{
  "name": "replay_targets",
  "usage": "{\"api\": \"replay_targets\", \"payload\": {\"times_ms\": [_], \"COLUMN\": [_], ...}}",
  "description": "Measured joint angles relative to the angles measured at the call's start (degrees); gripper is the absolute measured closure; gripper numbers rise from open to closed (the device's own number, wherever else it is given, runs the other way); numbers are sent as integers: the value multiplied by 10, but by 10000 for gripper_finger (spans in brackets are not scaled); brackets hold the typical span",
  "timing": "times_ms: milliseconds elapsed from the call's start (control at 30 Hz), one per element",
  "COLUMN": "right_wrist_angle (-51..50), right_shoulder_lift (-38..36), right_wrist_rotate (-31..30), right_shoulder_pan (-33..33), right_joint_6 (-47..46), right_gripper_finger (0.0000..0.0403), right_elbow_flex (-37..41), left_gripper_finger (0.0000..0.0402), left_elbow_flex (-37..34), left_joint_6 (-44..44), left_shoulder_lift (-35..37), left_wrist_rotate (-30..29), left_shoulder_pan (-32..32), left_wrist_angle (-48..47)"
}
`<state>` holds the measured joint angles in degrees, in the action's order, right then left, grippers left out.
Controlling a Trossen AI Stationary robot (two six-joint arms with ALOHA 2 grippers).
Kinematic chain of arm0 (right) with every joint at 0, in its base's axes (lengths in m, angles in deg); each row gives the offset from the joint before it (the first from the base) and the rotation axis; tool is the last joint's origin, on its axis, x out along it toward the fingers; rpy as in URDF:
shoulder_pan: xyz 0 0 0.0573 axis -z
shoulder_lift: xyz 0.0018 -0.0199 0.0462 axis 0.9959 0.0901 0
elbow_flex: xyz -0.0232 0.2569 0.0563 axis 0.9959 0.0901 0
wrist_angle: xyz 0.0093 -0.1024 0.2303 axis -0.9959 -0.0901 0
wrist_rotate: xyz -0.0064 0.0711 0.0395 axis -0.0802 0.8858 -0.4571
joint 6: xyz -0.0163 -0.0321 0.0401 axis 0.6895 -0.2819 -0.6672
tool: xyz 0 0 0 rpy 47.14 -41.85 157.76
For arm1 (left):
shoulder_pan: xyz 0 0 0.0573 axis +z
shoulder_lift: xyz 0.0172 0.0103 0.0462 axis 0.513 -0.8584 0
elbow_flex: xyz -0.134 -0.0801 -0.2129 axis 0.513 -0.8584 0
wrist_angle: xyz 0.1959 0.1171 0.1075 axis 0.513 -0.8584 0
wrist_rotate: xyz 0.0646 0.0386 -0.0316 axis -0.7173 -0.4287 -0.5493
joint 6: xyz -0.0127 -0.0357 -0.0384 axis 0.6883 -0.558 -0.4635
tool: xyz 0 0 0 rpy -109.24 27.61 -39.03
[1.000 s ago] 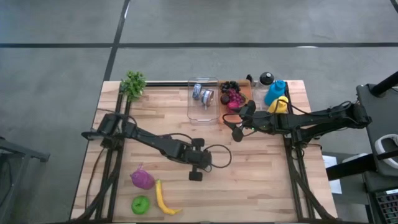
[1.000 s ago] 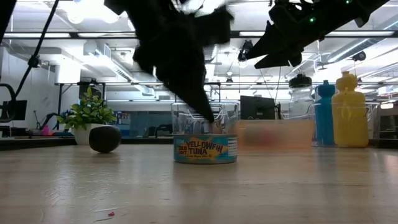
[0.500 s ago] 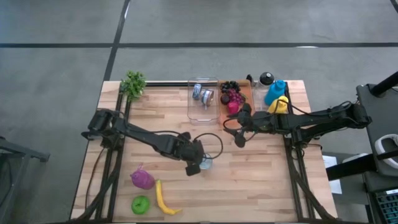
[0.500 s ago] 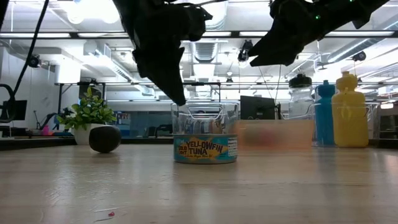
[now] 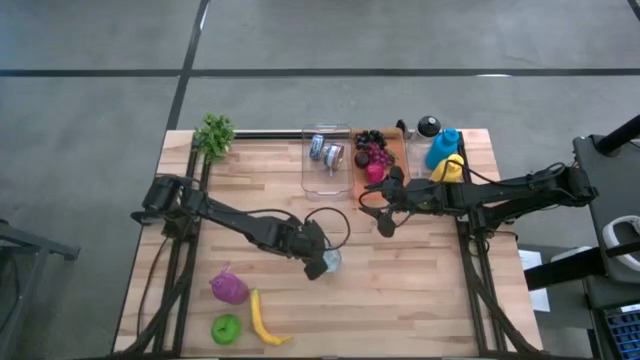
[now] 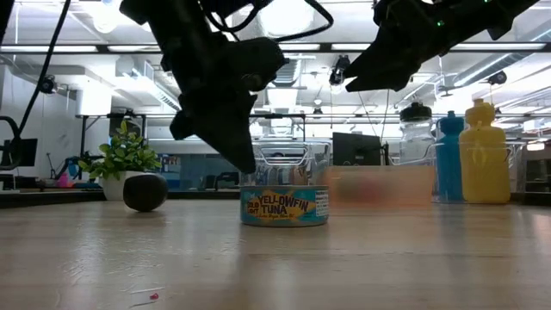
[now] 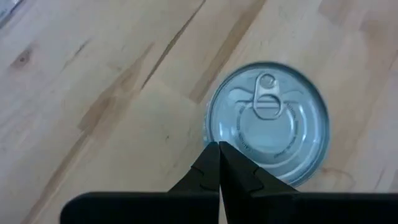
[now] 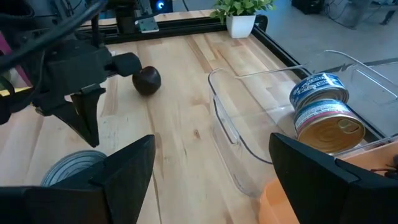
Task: Pick & Place Food Item
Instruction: Put the yellow and blue tuna can into the left transparent bin
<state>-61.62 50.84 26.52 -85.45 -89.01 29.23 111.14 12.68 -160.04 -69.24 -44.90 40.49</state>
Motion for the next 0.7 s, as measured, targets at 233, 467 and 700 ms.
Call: {"api": "replay_targets", "payload": {"times_ms": [233,467,700], "right_wrist_angle": [2,2,2], "right_shoulder_lift": [0,0,0], "right_wrist_rotate": [0,0,0], "right_shoulder_pan": [0,0,0], "right_joint_6": [0,0,-2], "right_gripper_finger": [85,95,100], "right_elbow_flex": [0,0,0], "left_gripper_finger": [400,400,400], "left_elbow_flex": [1,-18,-21], "left_joint_6": [-10,-43,-46], "left_shoulder_lift": [0,-3,-3], "left_wrist_rotate": [9,9,14], "left_shoulder_pan": [-1,4,5], "left_wrist_angle": [14,23,30]}}
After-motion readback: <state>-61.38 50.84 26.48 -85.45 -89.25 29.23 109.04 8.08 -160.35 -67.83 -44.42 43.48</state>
